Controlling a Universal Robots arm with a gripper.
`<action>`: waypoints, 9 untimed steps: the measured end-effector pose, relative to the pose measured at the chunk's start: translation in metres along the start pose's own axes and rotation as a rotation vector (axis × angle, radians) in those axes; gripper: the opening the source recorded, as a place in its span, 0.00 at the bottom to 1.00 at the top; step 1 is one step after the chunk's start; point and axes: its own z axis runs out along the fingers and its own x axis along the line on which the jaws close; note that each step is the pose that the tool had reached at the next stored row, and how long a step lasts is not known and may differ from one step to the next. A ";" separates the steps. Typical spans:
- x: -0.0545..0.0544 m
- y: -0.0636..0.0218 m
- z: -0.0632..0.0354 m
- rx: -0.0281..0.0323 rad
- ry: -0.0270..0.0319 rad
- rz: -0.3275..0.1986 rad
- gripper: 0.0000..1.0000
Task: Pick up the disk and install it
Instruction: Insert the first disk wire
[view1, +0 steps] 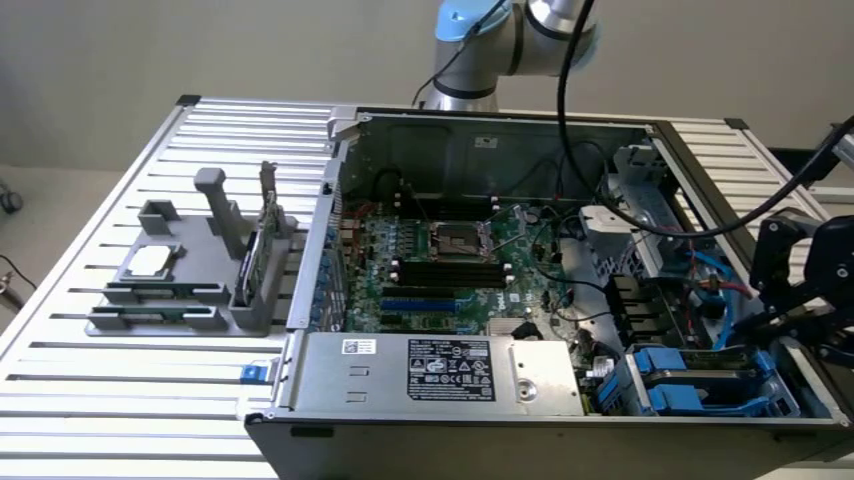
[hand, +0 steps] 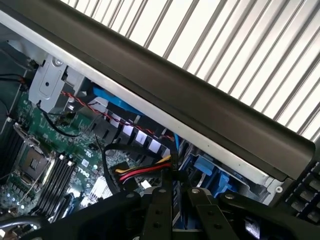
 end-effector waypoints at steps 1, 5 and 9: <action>0.001 -0.0013 0.0000 -0.0001 0.0000 0.000 0.16; 0.005 -0.0087 0.0009 -0.0003 -0.0003 0.002 0.16; 0.009 -0.0165 0.0019 0.0005 -0.0033 0.005 0.16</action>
